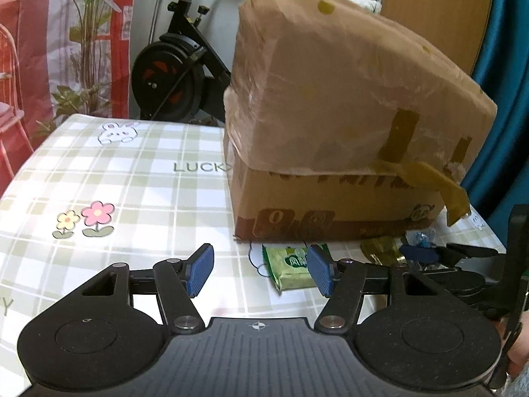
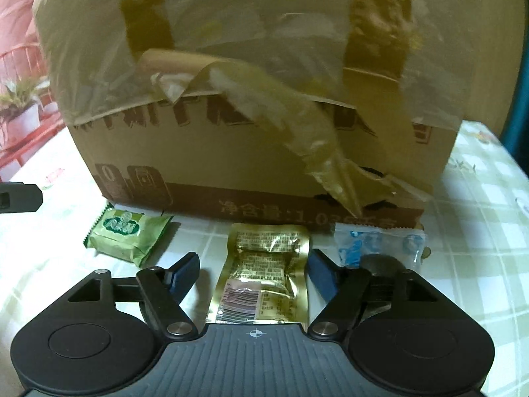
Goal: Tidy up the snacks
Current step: 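Grasp the gold foil packet with the right tool while the left tool approaches the green pastry packet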
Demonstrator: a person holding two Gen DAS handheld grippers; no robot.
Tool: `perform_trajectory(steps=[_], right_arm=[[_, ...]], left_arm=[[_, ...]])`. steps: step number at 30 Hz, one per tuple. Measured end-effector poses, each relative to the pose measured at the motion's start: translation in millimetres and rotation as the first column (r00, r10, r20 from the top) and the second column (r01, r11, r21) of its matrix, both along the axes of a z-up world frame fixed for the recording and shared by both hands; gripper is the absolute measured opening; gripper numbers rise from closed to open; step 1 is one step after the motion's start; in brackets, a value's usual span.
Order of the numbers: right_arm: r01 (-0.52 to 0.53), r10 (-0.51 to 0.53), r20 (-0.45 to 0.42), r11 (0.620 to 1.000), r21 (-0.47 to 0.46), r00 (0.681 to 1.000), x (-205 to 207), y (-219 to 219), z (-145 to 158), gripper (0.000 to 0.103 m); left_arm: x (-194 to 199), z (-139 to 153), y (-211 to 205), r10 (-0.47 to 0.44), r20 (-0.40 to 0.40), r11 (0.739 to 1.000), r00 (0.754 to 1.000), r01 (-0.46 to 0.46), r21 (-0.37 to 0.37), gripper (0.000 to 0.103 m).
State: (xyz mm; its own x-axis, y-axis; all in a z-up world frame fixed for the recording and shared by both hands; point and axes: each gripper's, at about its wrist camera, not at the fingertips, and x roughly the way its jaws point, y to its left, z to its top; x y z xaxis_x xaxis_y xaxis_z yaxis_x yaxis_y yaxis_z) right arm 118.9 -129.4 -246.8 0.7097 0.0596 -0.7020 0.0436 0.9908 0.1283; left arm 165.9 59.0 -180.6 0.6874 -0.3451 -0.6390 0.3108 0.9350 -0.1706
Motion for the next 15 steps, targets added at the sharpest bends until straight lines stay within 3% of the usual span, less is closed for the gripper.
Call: perform_trajectory(steps=[2,3,15], right_arm=[[-0.013,0.014,0.008,0.998,-0.054,1.0,-0.4,7.2,-2.4,0.063],[-0.022,0.023,0.021,0.998,-0.058,0.999,-2.0,9.6,-3.4,0.052],[-0.039,0.036,0.137,0.999,0.02,0.99,-32.9,-5.9,-5.0,0.043]], left_arm=[[0.2,-3.3,-2.5,-0.012,-0.014,1.0,1.0,0.012,0.002,0.07],[0.5,-4.9,-3.2,-0.017,-0.018,1.0,1.0,0.017,0.002,0.071],[15.4,-20.5,-33.9,-0.058,-0.068,0.998,0.996,0.059,0.017,0.079]])
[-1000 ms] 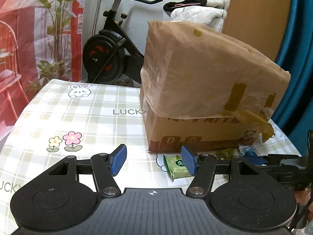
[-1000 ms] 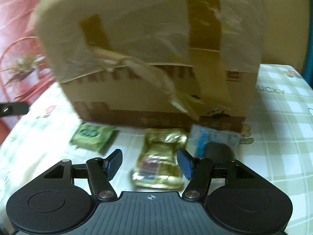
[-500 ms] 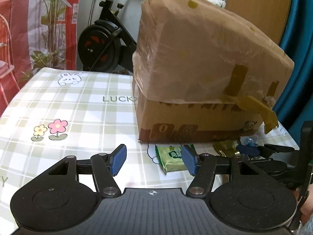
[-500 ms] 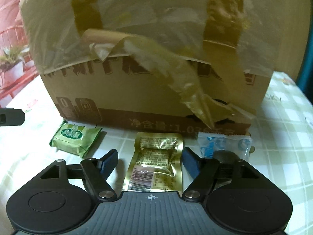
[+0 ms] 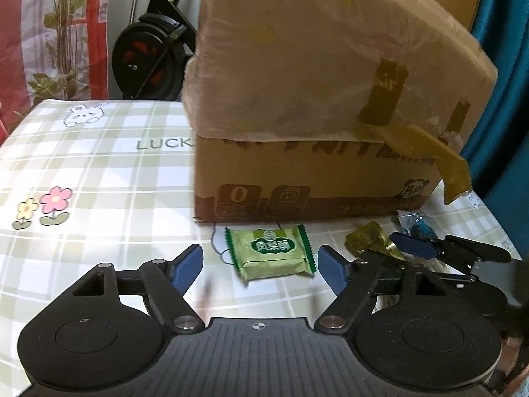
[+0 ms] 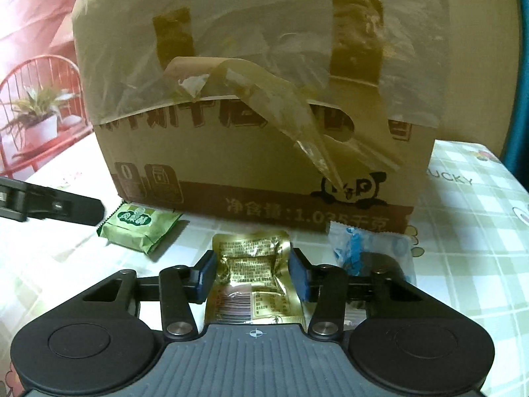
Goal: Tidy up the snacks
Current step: 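Grasp the gold foil packet with the right tool while the left tool approaches the green pastry packet, then close the left tool on the green pastry packet while the right tool holds the gold packet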
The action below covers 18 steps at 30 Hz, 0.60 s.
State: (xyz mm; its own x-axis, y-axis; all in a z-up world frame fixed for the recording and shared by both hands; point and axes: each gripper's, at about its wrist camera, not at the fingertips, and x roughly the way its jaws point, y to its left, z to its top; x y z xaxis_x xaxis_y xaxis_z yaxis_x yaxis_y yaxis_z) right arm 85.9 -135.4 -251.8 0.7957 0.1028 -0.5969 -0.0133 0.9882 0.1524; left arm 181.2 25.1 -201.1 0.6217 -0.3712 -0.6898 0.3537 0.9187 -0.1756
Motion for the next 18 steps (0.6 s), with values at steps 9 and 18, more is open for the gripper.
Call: perform_trajectory(steps=[9,18], right_arm=[[-0.015,0.015,0.015,0.999,0.036,1.0,-3.1,-8.1,0.7,0.042],[-0.027,0.026,0.017,0.998,0.055,1.0,-4.5,-12.3,1.2,0.042]], left_arm=[[22.7,-16.6,-23.6,0.019,-0.027,0.999,0.999,-0.018,0.04,0.081],[29.9,-29.0,-46.8,0.02,-0.014,0.995,1.0,-0.018,0.095,0.088]])
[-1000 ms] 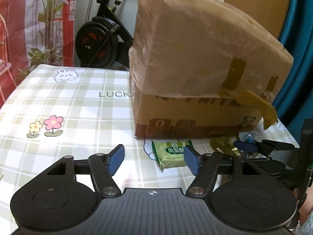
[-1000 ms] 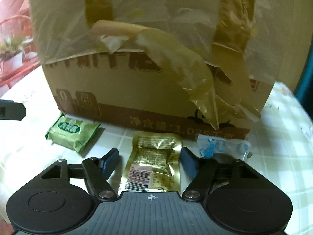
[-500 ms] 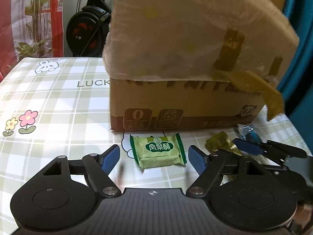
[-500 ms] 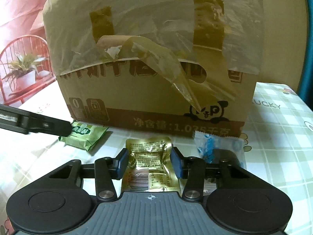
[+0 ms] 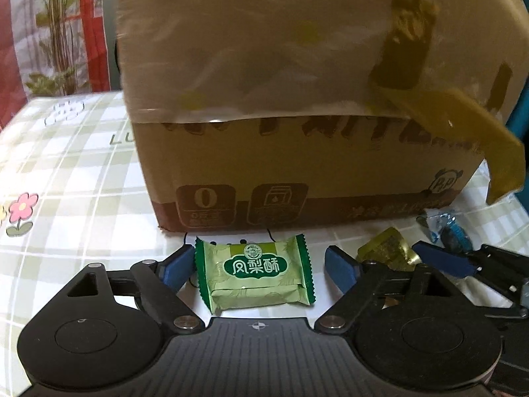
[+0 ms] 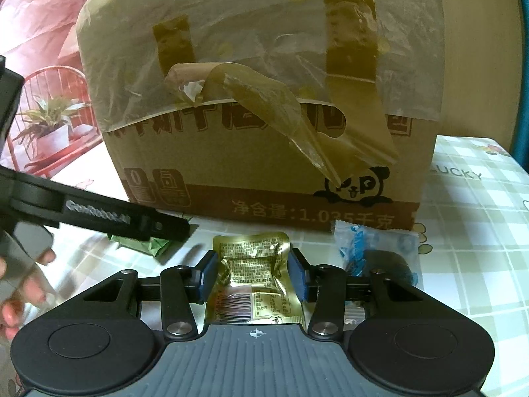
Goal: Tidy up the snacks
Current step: 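Close the left tool on the green pastry packet while the right tool holds the gold packet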
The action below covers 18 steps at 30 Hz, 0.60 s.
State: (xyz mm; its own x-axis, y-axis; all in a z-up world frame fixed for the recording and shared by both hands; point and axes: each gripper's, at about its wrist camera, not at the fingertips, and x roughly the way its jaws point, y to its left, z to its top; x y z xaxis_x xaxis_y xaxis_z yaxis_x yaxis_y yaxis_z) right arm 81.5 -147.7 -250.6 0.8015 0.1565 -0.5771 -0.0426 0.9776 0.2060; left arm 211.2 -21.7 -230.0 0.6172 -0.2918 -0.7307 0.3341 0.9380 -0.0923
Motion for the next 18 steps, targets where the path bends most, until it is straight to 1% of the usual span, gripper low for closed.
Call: perform_trajectory(steps=[3,4,6,8,10,13,18], right_arm=[[0.0,0.0,0.0,1.0,0.004,1.0,0.8,0.5,-0.9,0.043],[-0.003,0.003,-0.001,1.0,0.008,1.0,0.7,0.3,-1.1,0.043],[-0.005,0.005,-0.001,1.0,0.006,1.0,0.8,0.1,-0.9,0.043],[-0.01,0.01,-0.002,1.0,0.006,1.0,0.8,0.6,-0.7,0.043],[-0.013,0.013,-0.001,1.0,0.006,1.0,0.8,0.4,-0.7,0.043],[-0.023,0.023,0.0,1.0,0.006,1.0,0.4,0.2,-0.8,0.043],[-0.047,0.047,0.005,0.999,0.0,0.999,-1.6,3.9,-0.1,0.043]], left_arm=[[-3.8,-2.1,-6.6,-0.013,0.024,0.999,1.0,0.012,0.041,0.087],[-5.8,-3.0,-8.5,-0.015,0.031,0.998,0.999,0.013,0.059,0.085],[-10.4,-3.3,-9.7,-0.011,0.051,0.996,0.999,0.007,0.089,0.076],[-15.5,-1.9,-5.7,-0.006,0.058,0.998,0.998,0.002,0.069,0.067],[-21.4,-0.2,-2.0,-0.006,0.065,0.998,0.998,0.002,0.057,0.062],[-32.6,2.0,4.4,0.007,0.063,0.999,0.998,-0.009,0.034,0.059],[-50.7,6.3,27.2,0.094,0.036,0.995,0.995,-0.093,-0.039,0.059]])
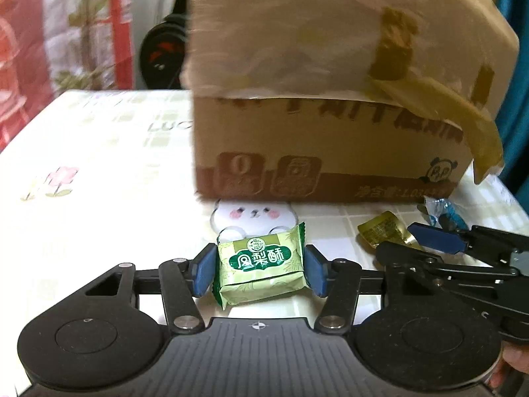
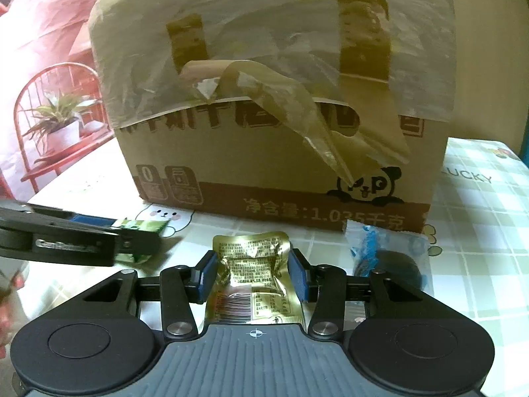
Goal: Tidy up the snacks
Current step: 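Close the left tool on the green pastry packet while the right tool holds the gold packet, then carry both packets over the box and open both tools to drop them in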
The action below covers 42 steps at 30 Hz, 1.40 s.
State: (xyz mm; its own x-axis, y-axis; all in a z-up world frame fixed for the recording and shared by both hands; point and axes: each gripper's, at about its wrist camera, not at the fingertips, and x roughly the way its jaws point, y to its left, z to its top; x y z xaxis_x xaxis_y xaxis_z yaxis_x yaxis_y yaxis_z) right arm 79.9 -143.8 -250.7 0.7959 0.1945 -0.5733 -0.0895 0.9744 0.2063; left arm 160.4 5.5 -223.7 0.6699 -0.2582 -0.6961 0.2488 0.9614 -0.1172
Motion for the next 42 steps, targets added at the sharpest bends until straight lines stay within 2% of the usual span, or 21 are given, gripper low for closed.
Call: perform_trajectory(steps=[8,15,24,29,33,38,42], right_arm=[[-0.036,0.036,0.006,0.999,-0.006,0.999,-1.5,3.0,1.2,0.043],[-0.06,0.06,0.024,0.998,-0.008,0.998,-5.8,4.0,3.0,0.042],[-0.064,0.065,0.073,0.998,-0.024,0.995,-30.9,3.2,22.0,0.042],[-0.06,0.058,0.138,0.998,0.004,0.989,-54.6,-7.6,51.3,0.042],[-0.047,0.037,0.22,0.998,0.04,0.975,-66.5,-17.8,86.2,0.042],[-0.046,0.027,0.357,0.998,0.044,0.934,-66.0,-28.9,138.9,0.042],[-0.042,0.015,0.436,0.998,0.053,0.9,-46.6,-46.6,176.9,0.042]], left_arm=[[-19.8,11.3,20.8,0.062,0.002,0.998,0.998,-0.062,-0.03,0.059],[-28.4,22.2,25.3,0.057,0.019,0.998,0.998,-0.057,-0.039,0.059],[-45.0,47.7,29.0,0.039,0.099,0.998,0.994,-0.033,-0.061,0.059],[-46.8,69.9,24.3,0.029,0.168,0.997,0.985,-0.015,-0.082,0.059],[-45.7,93.7,17.5,0.004,0.236,0.994,0.972,0.021,-0.104,0.059],[-37.4,135.8,8.2,-0.021,0.346,0.992,0.938,0.063,-0.111,0.059],[-21.8,166.7,-0.7,-0.034,0.416,0.988,0.909,0.094,-0.125,0.059]])
